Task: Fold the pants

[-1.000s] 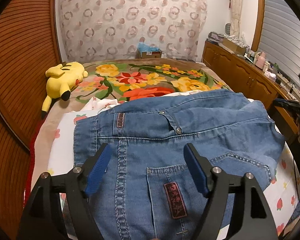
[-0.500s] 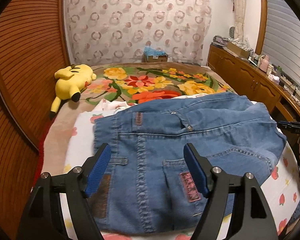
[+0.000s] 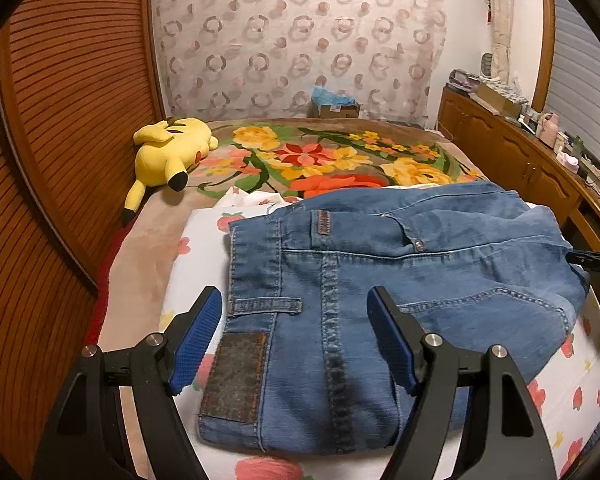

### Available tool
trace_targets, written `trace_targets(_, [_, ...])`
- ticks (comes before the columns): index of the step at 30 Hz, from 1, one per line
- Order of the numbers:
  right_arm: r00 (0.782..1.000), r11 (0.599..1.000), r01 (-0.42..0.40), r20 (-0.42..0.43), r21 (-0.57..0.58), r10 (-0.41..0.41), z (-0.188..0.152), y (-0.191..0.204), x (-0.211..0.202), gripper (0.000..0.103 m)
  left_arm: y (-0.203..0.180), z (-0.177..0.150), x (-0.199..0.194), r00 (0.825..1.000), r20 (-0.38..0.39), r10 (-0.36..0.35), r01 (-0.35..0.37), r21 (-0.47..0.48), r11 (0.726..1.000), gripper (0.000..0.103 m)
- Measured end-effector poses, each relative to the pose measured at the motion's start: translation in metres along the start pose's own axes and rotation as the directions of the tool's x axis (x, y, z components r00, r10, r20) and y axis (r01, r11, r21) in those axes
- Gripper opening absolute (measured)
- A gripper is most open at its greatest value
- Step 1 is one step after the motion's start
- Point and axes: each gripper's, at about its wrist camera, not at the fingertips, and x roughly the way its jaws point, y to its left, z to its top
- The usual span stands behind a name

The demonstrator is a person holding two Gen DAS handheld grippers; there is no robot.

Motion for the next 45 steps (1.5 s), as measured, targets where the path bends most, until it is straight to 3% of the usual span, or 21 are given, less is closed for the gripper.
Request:
trace_targets(3, [1.0, 1.0, 0.001, 0.0, -0.004, -0.001, 0.0, 0.003, -0.001, 0.042, 0.009, 0.0, 0.003, 1.0, -0.002, 0.009, -0.009, -0.011, 1.0, 0.076])
trace_targets(8, [0.999, 0.999, 0.032, 0.021, -0.011, -0.032, -0.002, 0.005, -0.006, 0.014, 0.021, 0.002, 0.013, 1.0, -0.021, 0.015, -0.015, -0.022, 1.0, 0.074])
trace_targets(14, [0.996, 1.0, 0.021, 0.088, -0.02, -0.019, -0.009, 0.01, -0.024, 0.002, 0.027, 0.007, 0.033, 0.998, -0.064, -0.003, 0.002, -0.016, 1.0, 0.064])
trace_targets(26, [0.975, 1.0, 0.019, 0.221, -0.019, -0.015, -0.027, 0.015, -0.049, 0.001, 0.025, 0.026, 0.076, 0.988, -0.149, -0.033, 0.037, 0.026, 0.999, 0.048])
trace_targets(33, [0.976, 1.0, 0.014, 0.218, -0.017, -0.01, -0.034, 0.013, -0.044, 0.001, 0.023, 0.024, 0.095, 0.981, -0.189, -0.049, 0.055, 0.029, 0.998, 0.047])
trace_targets(35, [0.977, 1.0, 0.012, 0.213, -0.015, -0.008, -0.034, 0.013, -0.042, 0.001, 0.025, 0.023, 0.097, 0.98, -0.189, -0.058, 0.063, 0.019, 0.998, 0.04])
trace_targets(37, [0.978, 1.0, 0.008, 0.209, -0.013, -0.006, -0.035, 0.014, -0.042, 0.001, 0.023, 0.021, 0.096, 0.98, -0.187, -0.073, 0.078, 0.02, 0.997, 0.023])
trace_targets(39, [0.979, 1.0, 0.006, 0.203, -0.013, -0.003, -0.034, 0.014, -0.041, 0.001, 0.019, 0.019, 0.095, 0.982, -0.183, -0.054, 0.063, 0.044, 0.997, 0.015])
trace_targets(45, [0.978, 1.0, 0.008, 0.207, -0.021, -0.003, -0.026, 0.016, -0.046, 0.001, 0.016, 0.02, 0.081, 0.989, -0.145, -0.03, 0.039, 0.065, 0.997, 0.009])
